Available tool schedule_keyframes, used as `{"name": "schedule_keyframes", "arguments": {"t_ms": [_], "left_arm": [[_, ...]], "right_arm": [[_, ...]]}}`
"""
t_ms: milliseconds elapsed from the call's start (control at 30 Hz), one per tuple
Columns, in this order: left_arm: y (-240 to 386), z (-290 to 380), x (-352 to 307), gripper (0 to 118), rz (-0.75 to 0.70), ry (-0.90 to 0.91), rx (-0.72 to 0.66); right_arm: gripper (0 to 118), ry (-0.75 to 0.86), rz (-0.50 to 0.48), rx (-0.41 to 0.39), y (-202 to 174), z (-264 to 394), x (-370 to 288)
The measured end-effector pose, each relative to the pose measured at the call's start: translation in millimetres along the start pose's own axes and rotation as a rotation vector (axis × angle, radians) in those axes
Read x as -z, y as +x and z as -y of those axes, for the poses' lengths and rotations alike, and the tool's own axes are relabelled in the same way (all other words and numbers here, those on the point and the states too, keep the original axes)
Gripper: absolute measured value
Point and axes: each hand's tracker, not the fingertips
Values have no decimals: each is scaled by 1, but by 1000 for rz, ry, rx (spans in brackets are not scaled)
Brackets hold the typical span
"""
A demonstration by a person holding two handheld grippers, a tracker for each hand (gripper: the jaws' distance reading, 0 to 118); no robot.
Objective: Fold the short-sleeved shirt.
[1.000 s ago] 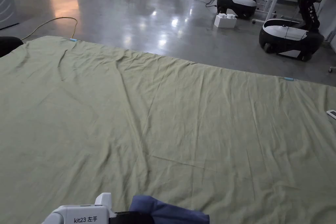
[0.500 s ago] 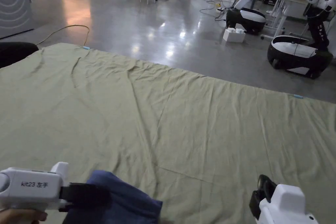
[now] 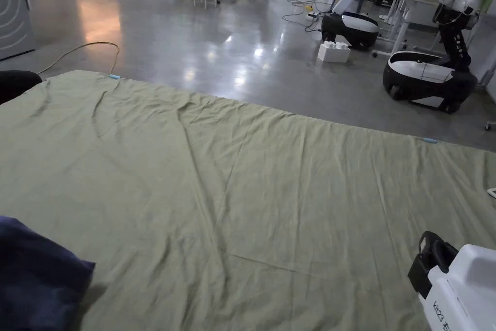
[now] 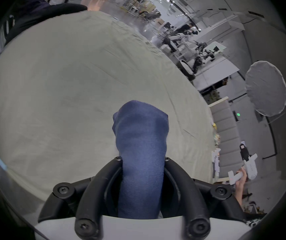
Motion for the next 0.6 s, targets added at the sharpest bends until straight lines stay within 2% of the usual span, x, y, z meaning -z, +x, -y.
{"name": "schedule_keyframes", "arguments": {"t_ms": [167, 333, 433, 500, 600], "left_arm": [[1, -6, -11, 26, -155, -27, 23], [8, -2, 5, 29, -304, -51, 45], [11, 3, 16, 40, -389, -46, 92], [17, 8, 21, 59, -450, -39, 109], [19, 8, 19, 63, -589, 3, 150]], "right_arm": [[0, -34, -1, -11, 0, 13, -1], [0, -59, 0, -14, -1, 21, 2], [0, -65, -3, -14, -2, 23, 3], [0, -66, -5, -25, -2, 24, 5], [0, -64, -8, -23, -1, 23, 7]]}}
